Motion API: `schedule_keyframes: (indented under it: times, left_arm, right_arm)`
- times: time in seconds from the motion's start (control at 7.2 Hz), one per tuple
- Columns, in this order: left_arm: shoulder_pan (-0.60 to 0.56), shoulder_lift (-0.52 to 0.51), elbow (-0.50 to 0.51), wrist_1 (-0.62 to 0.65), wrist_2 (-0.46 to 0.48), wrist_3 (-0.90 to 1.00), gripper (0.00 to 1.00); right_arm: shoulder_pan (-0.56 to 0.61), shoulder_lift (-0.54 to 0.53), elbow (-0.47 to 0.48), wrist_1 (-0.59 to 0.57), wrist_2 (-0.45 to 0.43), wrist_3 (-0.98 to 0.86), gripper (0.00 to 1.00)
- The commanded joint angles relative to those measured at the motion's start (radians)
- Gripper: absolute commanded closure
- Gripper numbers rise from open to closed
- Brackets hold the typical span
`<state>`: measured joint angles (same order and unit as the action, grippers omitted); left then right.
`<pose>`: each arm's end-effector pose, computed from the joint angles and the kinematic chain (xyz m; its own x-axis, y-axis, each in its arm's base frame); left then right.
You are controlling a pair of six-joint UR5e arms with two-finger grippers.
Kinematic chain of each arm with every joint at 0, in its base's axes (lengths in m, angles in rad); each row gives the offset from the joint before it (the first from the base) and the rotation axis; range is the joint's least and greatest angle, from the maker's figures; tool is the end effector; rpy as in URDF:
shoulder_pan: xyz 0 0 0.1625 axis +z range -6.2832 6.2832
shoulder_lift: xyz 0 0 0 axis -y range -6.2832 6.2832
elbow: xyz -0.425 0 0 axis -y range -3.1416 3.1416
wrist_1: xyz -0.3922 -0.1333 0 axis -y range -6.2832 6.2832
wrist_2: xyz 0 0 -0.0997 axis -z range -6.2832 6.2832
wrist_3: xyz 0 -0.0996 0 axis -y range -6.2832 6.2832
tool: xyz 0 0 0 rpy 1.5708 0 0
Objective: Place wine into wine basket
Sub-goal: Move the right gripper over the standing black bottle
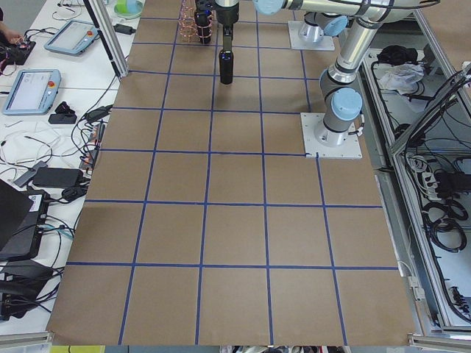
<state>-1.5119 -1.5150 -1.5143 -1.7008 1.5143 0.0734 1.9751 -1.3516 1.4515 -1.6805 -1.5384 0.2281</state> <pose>-0.1114 -0.4713 0.5296 -0.9982 0.0136 0.0576 0.0144 0.9998 0.0135 0.3550 -0.4826 0.4396 -0.9839 -0.1754 -0.0338 -0.1754 0.9845 -0.0022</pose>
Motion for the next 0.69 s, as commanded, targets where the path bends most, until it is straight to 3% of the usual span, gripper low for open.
schedule_keyframes:
  times: [0.0, 0.28, 0.56]
  left_arm:
    - [-0.001, 0.029, 0.014, 0.004, -0.052, 0.009, 0.0]
    - [-0.001, 0.041, 0.012, 0.006, 0.0, 0.009, 0.0]
    - [0.001, 0.047, -0.001, 0.007, 0.003, 0.011, 0.0]
  right_arm:
    - [0.027, 0.043, 0.0, -0.051, 0.009, 0.023, 0.0]
    - [0.028, 0.054, 0.0, -0.061, 0.009, 0.022, 0.0]
    - [0.028, 0.086, 0.0, -0.109, 0.007, 0.014, 0.06]
